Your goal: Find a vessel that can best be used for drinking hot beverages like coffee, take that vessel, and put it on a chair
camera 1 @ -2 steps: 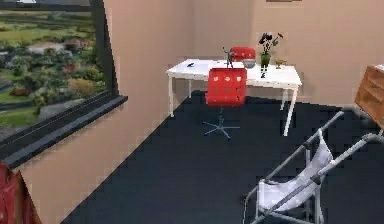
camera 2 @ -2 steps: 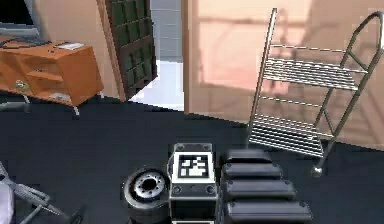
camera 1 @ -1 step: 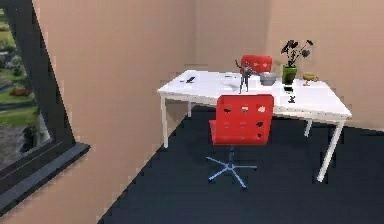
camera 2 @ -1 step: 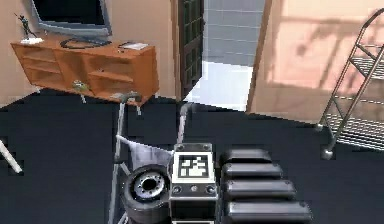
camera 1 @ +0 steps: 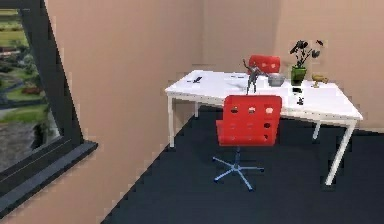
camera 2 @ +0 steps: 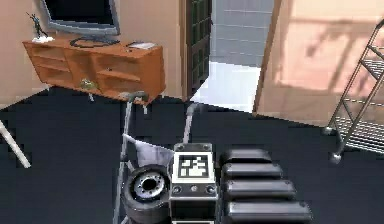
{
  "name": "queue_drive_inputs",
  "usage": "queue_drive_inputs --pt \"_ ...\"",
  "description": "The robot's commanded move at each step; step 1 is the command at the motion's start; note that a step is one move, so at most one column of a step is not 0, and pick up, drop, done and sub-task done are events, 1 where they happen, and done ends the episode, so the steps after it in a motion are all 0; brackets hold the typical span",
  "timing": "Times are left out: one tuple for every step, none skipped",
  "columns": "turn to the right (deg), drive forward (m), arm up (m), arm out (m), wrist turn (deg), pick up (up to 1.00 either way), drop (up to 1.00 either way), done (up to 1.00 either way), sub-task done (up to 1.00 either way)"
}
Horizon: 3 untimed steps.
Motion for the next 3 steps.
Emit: queue_drive_inputs --pt "-42.0 0.0 0.0 0.0 0.0 0.0 0.0 0.0 0.0" --pt "0.0 0.3 0.0 0.0 0.0 0.0 0.0 0.0 0.0" --pt "45.0 0.0 0.0 0.0 0.0 0.0 0.0 0.0 0.0"
